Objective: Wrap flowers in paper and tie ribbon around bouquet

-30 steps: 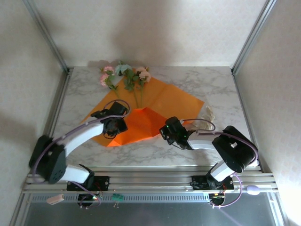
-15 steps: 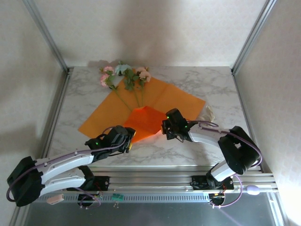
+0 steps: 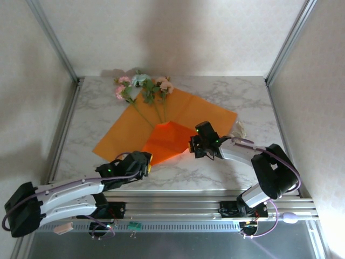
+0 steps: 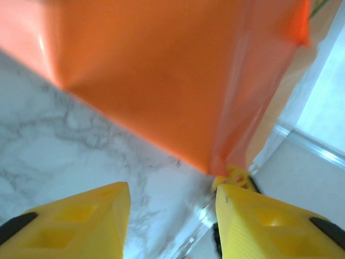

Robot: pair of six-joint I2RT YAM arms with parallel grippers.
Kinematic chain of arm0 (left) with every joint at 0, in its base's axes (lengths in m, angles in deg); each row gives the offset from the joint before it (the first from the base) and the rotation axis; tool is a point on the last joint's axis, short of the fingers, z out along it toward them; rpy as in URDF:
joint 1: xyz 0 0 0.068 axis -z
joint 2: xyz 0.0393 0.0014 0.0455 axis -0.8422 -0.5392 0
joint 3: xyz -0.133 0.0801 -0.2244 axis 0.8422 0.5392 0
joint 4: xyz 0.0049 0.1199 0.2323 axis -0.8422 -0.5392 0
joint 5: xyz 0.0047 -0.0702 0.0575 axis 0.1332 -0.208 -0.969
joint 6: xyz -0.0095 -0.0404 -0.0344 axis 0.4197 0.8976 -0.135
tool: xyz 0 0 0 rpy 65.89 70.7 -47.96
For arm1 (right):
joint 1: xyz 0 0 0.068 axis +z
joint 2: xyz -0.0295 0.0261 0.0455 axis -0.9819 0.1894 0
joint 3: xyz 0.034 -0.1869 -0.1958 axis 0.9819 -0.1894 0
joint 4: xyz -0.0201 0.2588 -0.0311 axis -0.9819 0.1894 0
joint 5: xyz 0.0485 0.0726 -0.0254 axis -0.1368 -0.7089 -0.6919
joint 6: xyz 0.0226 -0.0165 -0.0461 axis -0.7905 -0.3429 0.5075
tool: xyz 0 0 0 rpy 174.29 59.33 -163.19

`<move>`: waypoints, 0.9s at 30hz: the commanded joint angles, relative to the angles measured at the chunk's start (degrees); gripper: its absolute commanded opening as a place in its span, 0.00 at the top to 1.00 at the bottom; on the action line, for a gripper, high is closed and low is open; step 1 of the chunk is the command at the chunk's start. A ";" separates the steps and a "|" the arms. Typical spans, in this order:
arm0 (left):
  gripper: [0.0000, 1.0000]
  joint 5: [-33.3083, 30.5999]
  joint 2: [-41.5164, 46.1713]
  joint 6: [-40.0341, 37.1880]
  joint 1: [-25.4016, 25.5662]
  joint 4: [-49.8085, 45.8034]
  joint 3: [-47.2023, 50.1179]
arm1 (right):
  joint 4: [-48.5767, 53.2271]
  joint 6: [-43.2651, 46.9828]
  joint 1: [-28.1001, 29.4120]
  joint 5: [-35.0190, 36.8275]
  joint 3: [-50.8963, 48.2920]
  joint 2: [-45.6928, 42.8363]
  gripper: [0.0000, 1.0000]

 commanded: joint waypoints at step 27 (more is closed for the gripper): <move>0.85 23.50 -6.16 -36.51 -15.47 -15.30 -10.77 | -20.33 18.49 17.39 -13.20 11.34 19.33 0.87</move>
